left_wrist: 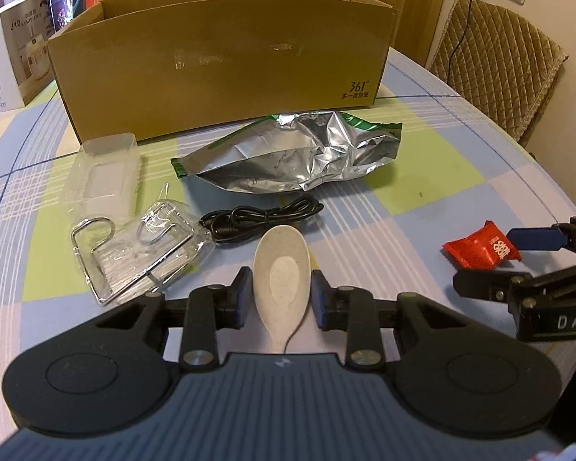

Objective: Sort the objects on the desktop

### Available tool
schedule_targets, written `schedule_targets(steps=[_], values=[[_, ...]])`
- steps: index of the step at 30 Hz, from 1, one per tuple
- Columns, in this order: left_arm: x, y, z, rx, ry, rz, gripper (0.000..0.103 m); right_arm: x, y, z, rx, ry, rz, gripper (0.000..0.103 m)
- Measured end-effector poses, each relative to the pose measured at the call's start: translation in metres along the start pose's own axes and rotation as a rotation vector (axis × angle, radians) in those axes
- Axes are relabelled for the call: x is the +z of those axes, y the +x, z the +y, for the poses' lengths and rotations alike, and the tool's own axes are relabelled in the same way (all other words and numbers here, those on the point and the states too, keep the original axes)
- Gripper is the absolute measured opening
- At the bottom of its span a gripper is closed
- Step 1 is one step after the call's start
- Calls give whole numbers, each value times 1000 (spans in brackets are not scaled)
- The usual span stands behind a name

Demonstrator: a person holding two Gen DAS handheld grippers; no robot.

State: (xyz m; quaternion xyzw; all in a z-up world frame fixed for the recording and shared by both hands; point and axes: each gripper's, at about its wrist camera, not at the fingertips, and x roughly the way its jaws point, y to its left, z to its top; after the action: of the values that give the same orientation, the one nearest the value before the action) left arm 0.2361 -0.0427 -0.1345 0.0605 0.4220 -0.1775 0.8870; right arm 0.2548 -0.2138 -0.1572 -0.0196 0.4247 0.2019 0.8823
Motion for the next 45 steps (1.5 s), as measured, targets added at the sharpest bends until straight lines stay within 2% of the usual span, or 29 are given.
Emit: schedule_targets(steps=[1,3,4,5,8,10,14,19,20,25,28,33,34,36,39,45], values=[[0,0,-1,4,7,0,27,1,1,0,-2,15,1,84],[0,1,-3,0,12,0,33,3,3,0,-11,34,2,84],[0,1,-2,-17,6,-2,43,3,4,1,-16,27,3,84],[-1,1,-3,-26,3,-2,47,3,5,2,-25,16,3,84],[-3,2,-6,-22,25,-11,47,1,8,6,-45,-40,-4,82],[-4,1,-5,-29,29,-16,47,-2,8,6,-59,-80,-16,75],[-4,1,-3,-28,23,-21,47,-5,7,5,-71,-110,-36,55],[-4,3,-9,-11,59,-21,47,-4,4,7,-68,-109,-45,45],[-4,3,-8,-12,56,-20,46,-4,3,7,-68,-109,-50,40],[-3,2,-9,-11,61,-16,40,-3,2,8,-69,-120,-45,40],[-4,0,-10,-16,66,-18,29,-3,2,8,-66,-117,-44,40],[-4,-1,-10,-12,58,-17,26,-5,0,6,-64,-103,-45,40],[-4,-1,-10,-11,54,-17,26,-5,-1,5,-58,-95,-46,42],[-4,-2,-10,-8,47,-14,26,-6,-1,3,-49,-84,-42,55],[-4,-3,-9,-8,27,-10,26,-10,-1,4,-47,-91,-42,66],[-6,-5,-10,-2,36,-15,26,-16,0,8,-64,-117,-53,67]])
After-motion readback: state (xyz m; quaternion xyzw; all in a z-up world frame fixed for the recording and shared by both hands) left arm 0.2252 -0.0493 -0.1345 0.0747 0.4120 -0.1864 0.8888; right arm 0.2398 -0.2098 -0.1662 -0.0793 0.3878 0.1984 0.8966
